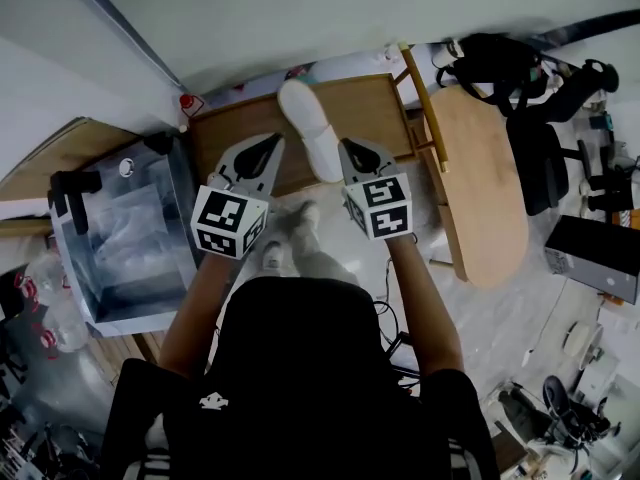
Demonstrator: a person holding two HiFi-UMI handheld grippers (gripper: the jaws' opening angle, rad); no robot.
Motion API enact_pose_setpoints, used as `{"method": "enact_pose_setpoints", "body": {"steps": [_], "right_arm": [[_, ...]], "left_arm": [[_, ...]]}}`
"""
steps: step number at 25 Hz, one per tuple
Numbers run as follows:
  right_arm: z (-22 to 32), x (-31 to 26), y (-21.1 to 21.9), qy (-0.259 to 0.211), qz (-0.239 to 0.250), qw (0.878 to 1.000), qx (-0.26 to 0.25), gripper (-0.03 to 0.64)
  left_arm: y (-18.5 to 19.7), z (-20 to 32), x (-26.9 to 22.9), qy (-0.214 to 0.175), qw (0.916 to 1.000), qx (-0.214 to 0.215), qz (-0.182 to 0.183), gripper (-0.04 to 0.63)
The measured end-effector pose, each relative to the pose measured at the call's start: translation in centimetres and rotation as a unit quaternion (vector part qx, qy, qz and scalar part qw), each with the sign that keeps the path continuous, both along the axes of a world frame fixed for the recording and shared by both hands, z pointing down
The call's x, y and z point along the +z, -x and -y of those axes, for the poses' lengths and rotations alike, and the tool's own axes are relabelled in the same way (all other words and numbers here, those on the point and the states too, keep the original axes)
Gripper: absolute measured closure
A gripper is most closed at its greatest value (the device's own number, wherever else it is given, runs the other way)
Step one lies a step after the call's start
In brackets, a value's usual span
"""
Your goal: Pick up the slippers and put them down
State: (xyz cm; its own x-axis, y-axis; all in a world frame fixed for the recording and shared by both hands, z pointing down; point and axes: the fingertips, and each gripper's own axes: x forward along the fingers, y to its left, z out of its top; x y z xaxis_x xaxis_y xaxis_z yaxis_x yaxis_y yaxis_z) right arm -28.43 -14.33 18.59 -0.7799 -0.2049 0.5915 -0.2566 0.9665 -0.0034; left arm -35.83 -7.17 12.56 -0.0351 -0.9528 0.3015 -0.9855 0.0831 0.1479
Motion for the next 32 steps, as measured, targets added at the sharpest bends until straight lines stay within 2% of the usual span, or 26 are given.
{"method": "enact_pose_setpoints", "body": {"steps": [5, 12, 20, 25, 32], "right_arm": [[0.9, 3.8, 0.6, 0.015, -0.050, 0.998, -0.033, 0.624], [1.4, 9.3, 1.4, 0.027, -0.117, 0.990, -0.072, 0.624], [1.5, 14.5, 1.8, 0.050, -0.162, 0.981, -0.096, 0.624], [1.3, 16.7, 1.7, 0.060, -0.181, 0.976, -0.108, 0.620], [1.2, 19.9, 2.2, 0.065, -0.207, 0.968, -0.126, 0.511]], "left_arm": [[1.1, 0.3, 3.3, 0.030, 0.9992, -0.026, 0.011, 0.589], [2.3, 0.4, 7.3, 0.073, 0.9964, -0.043, -0.009, 0.589], [0.9, 0.3, 12.0, 0.117, 0.9915, -0.041, -0.039, 0.589], [0.5, 0.0, 14.3, 0.133, 0.9895, -0.041, -0.038, 0.589], [1.2, -0.1, 15.5, 0.142, 0.9878, -0.053, -0.036, 0.589]]}}
